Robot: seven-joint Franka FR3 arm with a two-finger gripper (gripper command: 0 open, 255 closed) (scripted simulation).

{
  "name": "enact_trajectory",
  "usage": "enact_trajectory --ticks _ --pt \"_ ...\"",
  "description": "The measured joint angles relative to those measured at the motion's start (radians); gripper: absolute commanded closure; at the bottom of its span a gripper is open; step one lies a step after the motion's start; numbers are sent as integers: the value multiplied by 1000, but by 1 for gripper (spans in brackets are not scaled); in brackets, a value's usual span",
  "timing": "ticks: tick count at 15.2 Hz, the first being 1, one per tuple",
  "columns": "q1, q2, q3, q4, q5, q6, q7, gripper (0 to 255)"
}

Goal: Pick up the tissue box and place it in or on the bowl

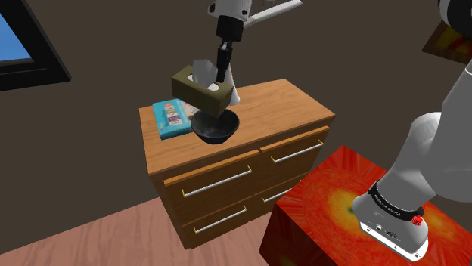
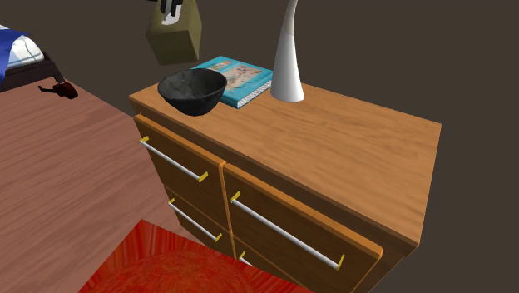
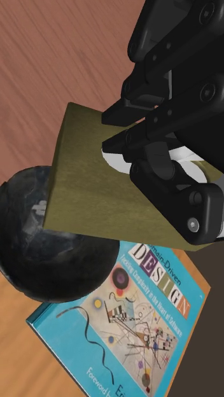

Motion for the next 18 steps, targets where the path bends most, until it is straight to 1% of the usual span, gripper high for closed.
enact_trajectory --ticks 13,18 --pt "7 16 6 -149 20 155 -62 255" --pt "7 17 6 -160 22 166 -68 255"
